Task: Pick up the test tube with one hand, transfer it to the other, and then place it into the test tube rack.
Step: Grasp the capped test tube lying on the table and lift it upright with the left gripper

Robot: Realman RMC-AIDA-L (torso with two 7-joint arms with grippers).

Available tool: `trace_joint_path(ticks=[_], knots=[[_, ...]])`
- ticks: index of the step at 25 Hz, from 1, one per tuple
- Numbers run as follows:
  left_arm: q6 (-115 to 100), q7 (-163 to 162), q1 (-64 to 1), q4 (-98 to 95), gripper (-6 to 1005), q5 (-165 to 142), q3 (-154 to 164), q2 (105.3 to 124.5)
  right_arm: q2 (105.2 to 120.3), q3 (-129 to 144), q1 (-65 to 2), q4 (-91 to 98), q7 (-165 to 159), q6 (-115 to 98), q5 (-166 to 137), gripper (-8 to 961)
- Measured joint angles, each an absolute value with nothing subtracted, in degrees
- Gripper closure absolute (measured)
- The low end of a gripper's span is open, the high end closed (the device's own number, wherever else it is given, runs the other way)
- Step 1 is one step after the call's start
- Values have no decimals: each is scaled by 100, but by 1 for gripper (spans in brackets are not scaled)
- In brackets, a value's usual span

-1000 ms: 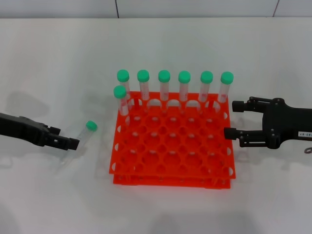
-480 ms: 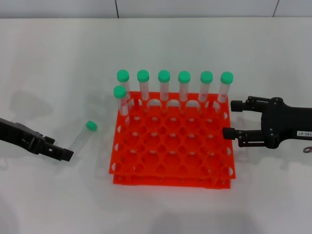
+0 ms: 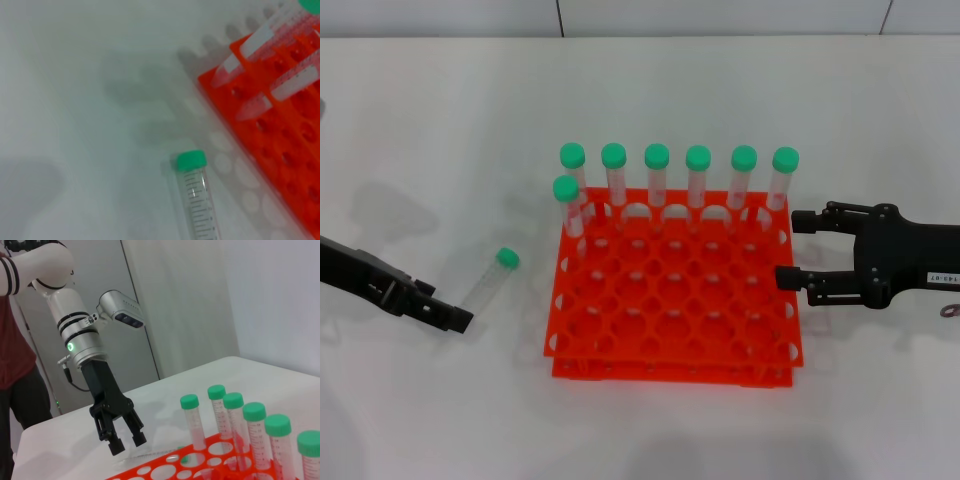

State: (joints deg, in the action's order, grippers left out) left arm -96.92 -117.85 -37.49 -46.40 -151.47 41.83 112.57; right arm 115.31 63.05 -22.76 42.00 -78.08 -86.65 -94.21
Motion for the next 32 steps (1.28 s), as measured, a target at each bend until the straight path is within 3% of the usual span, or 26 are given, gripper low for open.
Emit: trace_joint_path(ticks=[6, 11, 32], knots=[[-9718, -11914, -3845, -4640, 138, -15206, 4312, 11242, 11531, 6302, -2280, 4175, -7793, -8666, -9405, 140], [-9754, -12061, -3949, -4642, 309, -15214, 4546, 11217, 11531, 6306, -2291, 4146, -7771, -8666, -9362, 139], [-9640, -12227, -4069, -4640, 405, -15434, 4950, 11303, 11531, 6310, -2294, 4095, -7740, -8655, -9351, 139]])
